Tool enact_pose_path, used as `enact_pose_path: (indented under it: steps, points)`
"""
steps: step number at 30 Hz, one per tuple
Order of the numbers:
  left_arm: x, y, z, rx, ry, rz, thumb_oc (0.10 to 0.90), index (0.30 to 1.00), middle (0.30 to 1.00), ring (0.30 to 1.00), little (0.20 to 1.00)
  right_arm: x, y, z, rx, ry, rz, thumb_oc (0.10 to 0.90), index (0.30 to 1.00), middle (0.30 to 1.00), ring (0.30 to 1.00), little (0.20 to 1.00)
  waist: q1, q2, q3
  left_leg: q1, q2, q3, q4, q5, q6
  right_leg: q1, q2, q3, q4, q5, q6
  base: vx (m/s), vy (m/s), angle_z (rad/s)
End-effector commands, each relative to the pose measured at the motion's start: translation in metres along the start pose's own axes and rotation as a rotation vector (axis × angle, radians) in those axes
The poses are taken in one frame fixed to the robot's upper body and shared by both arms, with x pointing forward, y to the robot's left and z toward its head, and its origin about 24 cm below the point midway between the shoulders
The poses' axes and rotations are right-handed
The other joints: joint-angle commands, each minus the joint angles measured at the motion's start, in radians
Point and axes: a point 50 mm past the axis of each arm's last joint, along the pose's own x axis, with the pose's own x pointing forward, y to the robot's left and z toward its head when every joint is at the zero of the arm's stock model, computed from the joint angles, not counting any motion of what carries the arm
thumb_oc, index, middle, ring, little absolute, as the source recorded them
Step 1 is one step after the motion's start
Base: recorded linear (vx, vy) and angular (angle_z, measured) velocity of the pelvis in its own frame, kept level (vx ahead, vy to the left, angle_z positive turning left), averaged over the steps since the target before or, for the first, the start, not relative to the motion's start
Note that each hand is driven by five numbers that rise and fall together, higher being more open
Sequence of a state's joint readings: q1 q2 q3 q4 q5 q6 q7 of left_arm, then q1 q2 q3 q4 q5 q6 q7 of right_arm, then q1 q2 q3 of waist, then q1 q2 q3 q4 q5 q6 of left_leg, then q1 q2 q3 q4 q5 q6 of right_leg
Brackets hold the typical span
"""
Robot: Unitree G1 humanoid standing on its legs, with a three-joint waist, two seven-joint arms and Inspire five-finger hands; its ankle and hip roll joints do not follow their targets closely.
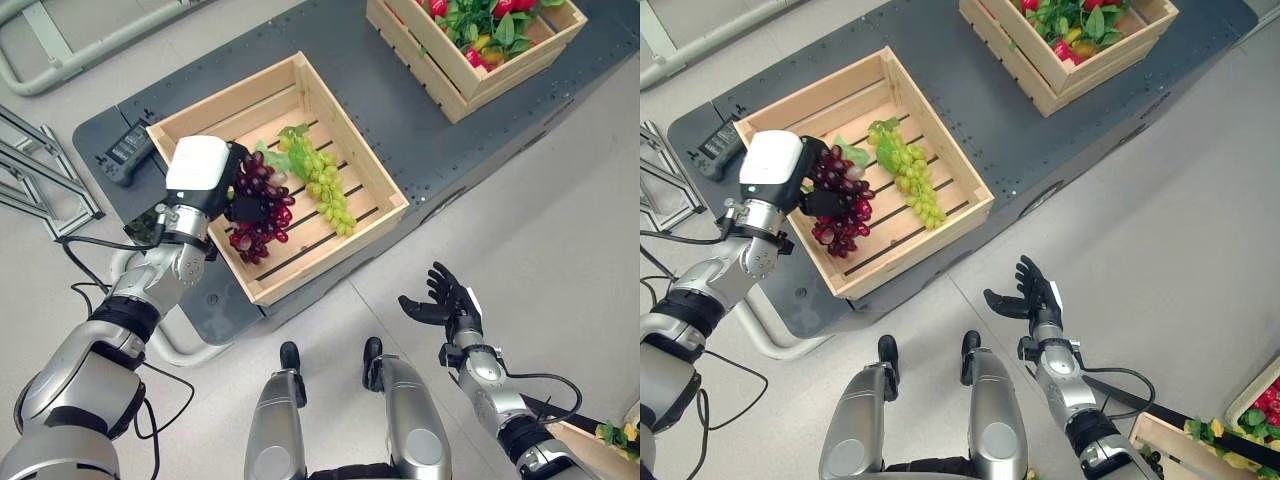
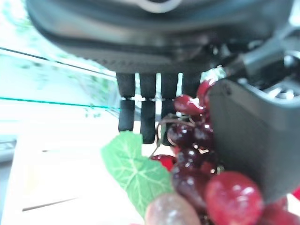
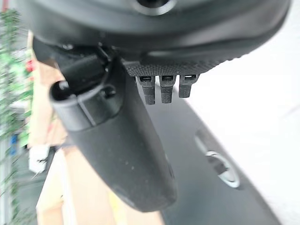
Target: Pick up the fruits from the basket on one side to the basket on the other side
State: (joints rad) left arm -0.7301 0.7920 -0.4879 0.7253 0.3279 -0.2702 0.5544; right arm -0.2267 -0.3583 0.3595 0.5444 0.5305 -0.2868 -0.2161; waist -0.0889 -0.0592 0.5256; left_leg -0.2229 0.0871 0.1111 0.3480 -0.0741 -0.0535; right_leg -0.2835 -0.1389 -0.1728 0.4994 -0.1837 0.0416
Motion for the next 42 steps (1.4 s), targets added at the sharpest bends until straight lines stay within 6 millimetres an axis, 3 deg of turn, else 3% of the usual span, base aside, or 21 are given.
enact_pose_path:
  steps: [1,7,10,18,20,29,33,42]
  points:
    - [0.001,0.013,0.016,-0.332,0.024,0.191,0.4,0.3,0.3,0.3,0.3,-0.007,-0.001,0.016,-0.046,-0.136,0.005,0.8,0.9,0.9,0.9,0.9,0.005,0.057,-0.211,0.094,-0.07,0.039,-0.058,-0.019,0.038,0.081,-0.012,0.026,-0.152,0.12,0.045,0.18,0.013,-0.01]
    - [-0.013,-0.001,0.014,-0.597,0.15,0.173,0.4,0.3,0.3,0.3,0.3,-0.013,0.012,0.019,-0.034,-0.139,0.153,0.8,0.9,0.9,0.9,0.9,0.009,0.072,-0.32,0.226,-0.083,0.027,-0.2,0.007,0.028,0.25,0.001,0.012,-0.32,0.136,0.046,0.17,-0.014,0.02]
    - [-0.012,-0.004,0.017,-0.76,0.197,0.166,0.4,0.3,0.3,0.3,0.3,-0.011,0.024,0.035,0.005,-0.186,0.321,0.8,0.9,0.9,0.9,0.9,0.011,0.074,-0.356,0.274,-0.083,0.023,-0.258,0.02,0.022,0.31,0.007,0.008,-0.386,0.153,0.045,0.07,-0.037,0.01]
    - [0.004,0.002,0.024,-0.905,0.16,0.142,0.4,0.3,0.3,0.3,0.3,0.001,0.046,0.077,0.078,-0.242,0.561,0.8,0.9,0.9,0.9,0.9,0.019,0.077,-0.406,0.331,-0.075,0.016,-0.356,0.055,0.009,0.382,0.017,-0.003,-0.496,0.198,0.052,0.05,-0.054,0.01]
    - [0.016,0.006,0.034,-0.907,0.118,0.117,0.4,0.3,0.3,0.3,0.3,0.007,0.063,0.099,0.104,-0.251,0.628,0.8,0.9,0.9,0.9,0.9,0.024,0.081,-0.423,0.345,-0.07,0.017,-0.396,0.072,0.005,0.399,0.024,-0.009,-0.532,0.211,0.053,0.04,-0.057,0.01]
    - [0.041,0.005,0.074,-0.927,-0.004,-0.031,0.4,0.3,0.3,0.3,0.3,0.021,0.104,0.138,0.065,-0.237,0.736,0.8,0.9,0.9,0.9,0.9,0.039,0.078,-0.448,0.356,-0.065,0.011,-0.429,0.082,0.003,0.421,0.031,-0.021,-0.571,0.223,0.054,0.01,-0.039,0.01]
    - [0.047,0.007,0.092,-0.93,-0.064,-0.071,0.4,0.3,0.3,0.3,0.3,0.027,0.113,0.147,0.045,-0.208,0.746,0.8,0.9,0.9,0.9,0.9,0.048,0.072,-0.459,0.36,-0.062,0.014,-0.431,0.079,0.003,0.427,0.033,-0.024,-0.577,0.222,0.052,0.0,-0.009,0.0]
    - [0.052,0.007,0.133,-0.928,-0.194,-0.15,0.4,0.3,0.3,0.3,0.3,0.033,0.14,0.146,0.241,-0.05,0.817,0.8,0.9,0.9,0.9,0.9,0.071,0.06,-0.475,0.369,-0.056,0.005,-0.435,0.073,0.002,0.442,0.038,-0.03,-0.585,0.217,0.047,0.0,-0.003,0.0]
